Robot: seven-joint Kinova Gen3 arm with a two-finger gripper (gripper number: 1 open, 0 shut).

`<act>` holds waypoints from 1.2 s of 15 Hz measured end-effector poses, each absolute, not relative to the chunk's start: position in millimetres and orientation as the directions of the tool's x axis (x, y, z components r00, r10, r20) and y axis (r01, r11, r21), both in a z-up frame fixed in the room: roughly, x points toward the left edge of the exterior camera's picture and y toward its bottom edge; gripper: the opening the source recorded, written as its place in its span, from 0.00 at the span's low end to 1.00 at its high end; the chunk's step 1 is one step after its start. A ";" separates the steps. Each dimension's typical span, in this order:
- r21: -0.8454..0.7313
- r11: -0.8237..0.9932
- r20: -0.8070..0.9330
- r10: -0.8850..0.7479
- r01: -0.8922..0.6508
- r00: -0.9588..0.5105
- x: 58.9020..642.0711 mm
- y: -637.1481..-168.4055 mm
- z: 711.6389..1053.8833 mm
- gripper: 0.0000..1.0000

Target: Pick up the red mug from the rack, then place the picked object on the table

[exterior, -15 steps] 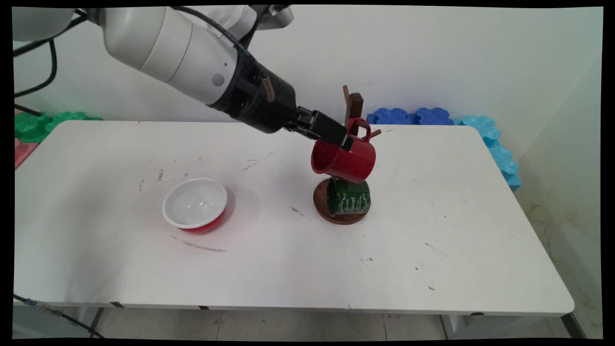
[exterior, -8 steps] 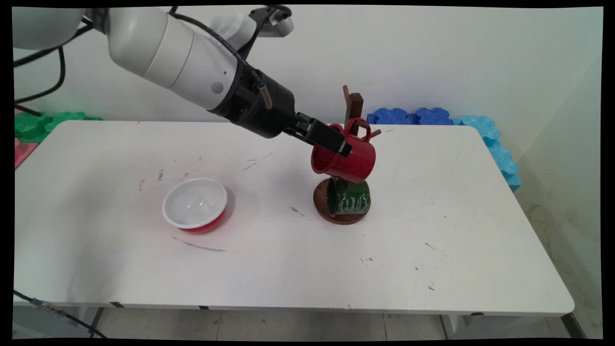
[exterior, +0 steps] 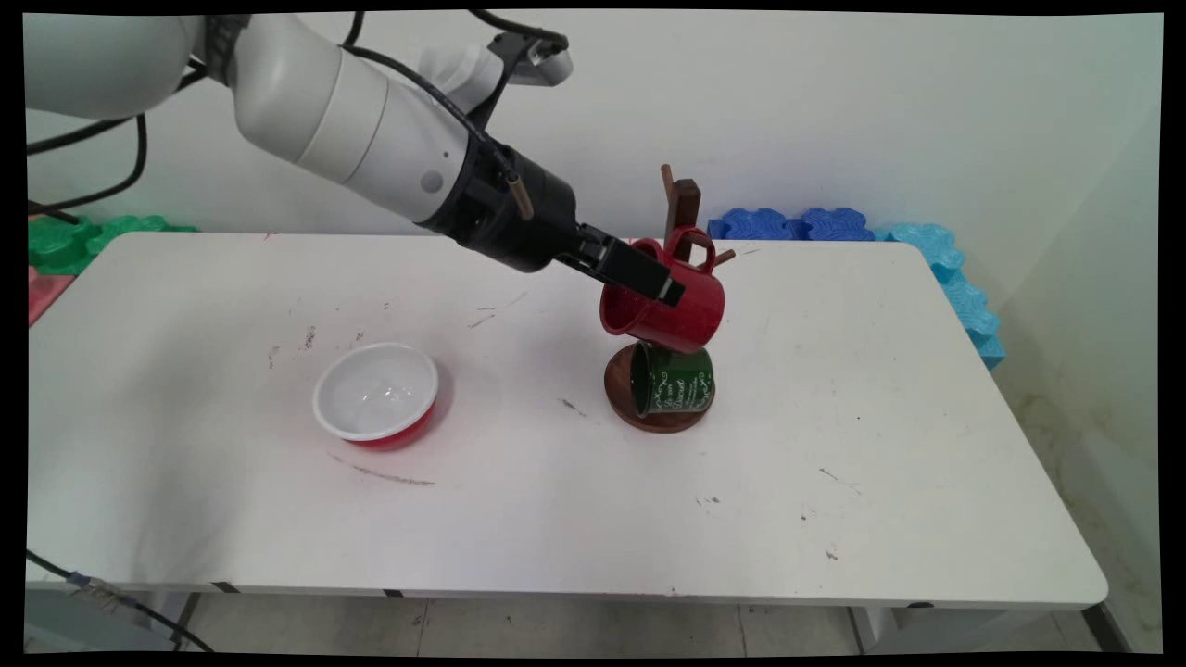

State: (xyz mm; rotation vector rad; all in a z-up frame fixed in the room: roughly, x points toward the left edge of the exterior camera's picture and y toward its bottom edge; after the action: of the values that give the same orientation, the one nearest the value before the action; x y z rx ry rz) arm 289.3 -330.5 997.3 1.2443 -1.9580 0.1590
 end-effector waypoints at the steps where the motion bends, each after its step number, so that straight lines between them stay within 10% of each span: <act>1: 0.294 0.512 0.677 -0.708 -0.807 -0.203 289.1 -331.5 995.8 1.00; 8: 0.302 0.518 0.685 -0.702 -0.800 -0.196 286.9 -336.3 989.5 1.00; 9: 0.304 0.518 0.686 -0.702 -0.800 -0.194 286.6 -336.8 988.7 0.00; 18: 0.305 0.519 0.690 -0.698 -0.798 -0.190 283.8 -341.3 982.9 0.00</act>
State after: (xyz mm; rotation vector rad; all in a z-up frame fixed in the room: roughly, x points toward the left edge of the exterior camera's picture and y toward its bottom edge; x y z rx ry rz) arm 283.8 -341.3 982.9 1.2250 -1.9364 0.1541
